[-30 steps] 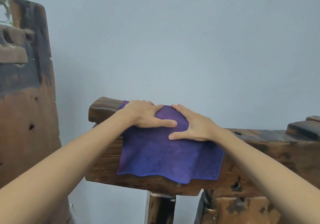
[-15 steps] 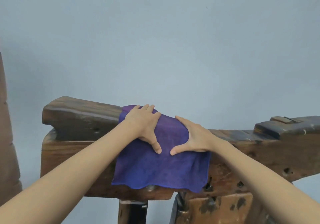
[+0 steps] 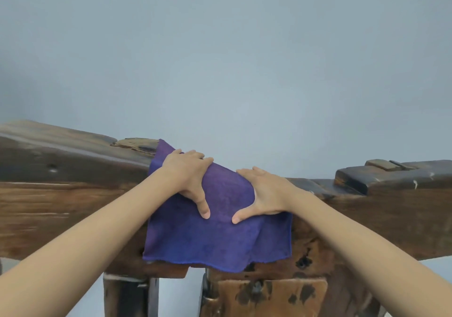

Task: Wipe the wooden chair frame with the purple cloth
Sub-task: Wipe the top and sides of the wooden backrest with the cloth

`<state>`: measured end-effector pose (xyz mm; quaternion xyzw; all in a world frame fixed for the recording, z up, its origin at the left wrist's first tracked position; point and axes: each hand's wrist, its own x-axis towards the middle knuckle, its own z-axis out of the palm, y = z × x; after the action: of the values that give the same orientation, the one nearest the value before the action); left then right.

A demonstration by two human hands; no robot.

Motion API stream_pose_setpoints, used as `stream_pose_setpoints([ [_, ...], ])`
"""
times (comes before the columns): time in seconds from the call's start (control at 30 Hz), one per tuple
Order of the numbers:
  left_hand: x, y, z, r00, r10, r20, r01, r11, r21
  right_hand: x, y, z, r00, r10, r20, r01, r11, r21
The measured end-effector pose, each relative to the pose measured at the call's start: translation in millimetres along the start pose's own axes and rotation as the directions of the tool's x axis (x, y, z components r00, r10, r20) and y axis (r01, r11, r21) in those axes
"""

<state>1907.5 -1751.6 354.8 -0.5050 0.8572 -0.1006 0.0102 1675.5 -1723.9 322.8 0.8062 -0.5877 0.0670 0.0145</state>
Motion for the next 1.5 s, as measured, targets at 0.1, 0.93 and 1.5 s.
stream_pose_setpoints([
  [0.1,10.8,28.8,1.8,1.0,-0.004,0.016,0.003,0.999,0.04,-12.0,26.5,-1.9,1.0,-0.001,0.002,0.001,0.997,-0.077],
  [0.93,128.5,216.0,7.5,0.969,0.239,-0.061,-0.245,0.916,-0.319,-110.7,199.9,-60.6,0.966,0.185,-0.178,-0.251,0.83,-0.498],
  [1.5,173.5,321.5,-13.3,0.934,0.266,-0.237,-0.355,0.757,-0.548,-146.0,282.8,-96.6,0.971,0.237,0.018,-0.2,0.855,-0.479],
])
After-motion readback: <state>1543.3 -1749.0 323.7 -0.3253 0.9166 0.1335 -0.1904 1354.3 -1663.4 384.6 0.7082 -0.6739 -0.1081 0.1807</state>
